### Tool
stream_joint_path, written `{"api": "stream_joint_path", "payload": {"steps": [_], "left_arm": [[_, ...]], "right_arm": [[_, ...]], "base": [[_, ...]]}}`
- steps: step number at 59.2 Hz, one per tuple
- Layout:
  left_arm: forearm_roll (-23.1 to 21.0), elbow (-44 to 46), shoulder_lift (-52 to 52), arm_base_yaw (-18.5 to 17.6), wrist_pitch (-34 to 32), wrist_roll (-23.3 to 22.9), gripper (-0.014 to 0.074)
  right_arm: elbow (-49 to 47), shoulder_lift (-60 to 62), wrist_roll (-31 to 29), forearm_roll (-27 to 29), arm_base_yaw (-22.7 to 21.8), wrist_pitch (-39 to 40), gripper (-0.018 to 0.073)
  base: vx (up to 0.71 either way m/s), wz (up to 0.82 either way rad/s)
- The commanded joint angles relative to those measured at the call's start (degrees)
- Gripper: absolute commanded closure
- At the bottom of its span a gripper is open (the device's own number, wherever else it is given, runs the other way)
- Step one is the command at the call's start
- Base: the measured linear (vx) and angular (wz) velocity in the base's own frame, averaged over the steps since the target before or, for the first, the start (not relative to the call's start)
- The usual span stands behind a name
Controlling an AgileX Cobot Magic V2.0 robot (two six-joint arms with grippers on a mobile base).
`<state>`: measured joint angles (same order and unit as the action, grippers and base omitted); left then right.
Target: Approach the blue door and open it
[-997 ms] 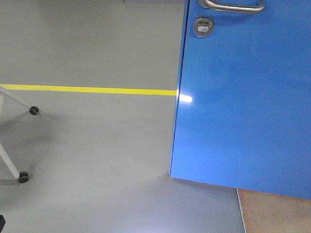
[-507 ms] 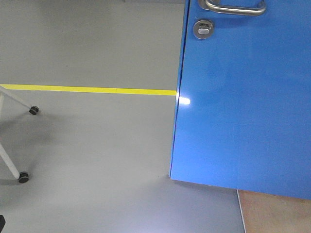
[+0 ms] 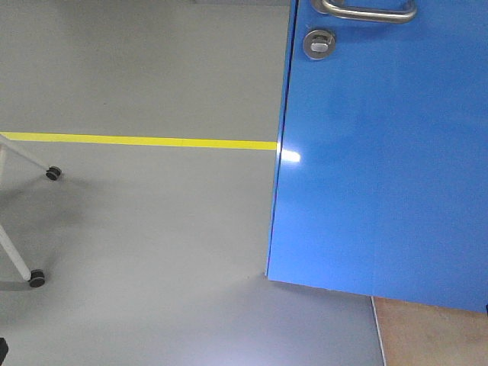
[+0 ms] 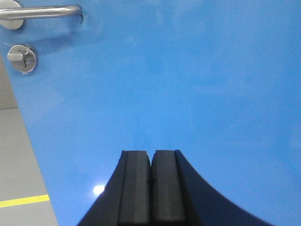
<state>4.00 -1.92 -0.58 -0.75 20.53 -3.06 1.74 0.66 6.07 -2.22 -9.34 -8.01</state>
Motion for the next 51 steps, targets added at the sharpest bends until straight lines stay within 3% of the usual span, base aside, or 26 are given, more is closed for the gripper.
{"api": "stream_joint_path", "payload": {"steps": [1, 51], "left_arm": [[-0.1, 1.8, -1.0, 0.0, -4.6, -0.2, 0.0526], [-0.1, 1.8, -1.0, 0.0, -4.6, -0.2, 0.0526]], "right_arm": [[0.5, 0.6, -0.6, -0.4, -0.1, 4.4, 0.0564], [0.5, 0.6, -0.6, -0.4, -0.1, 4.4, 0.0564]], "base": [[0.0, 0.0], [0.0, 0.0]]}}
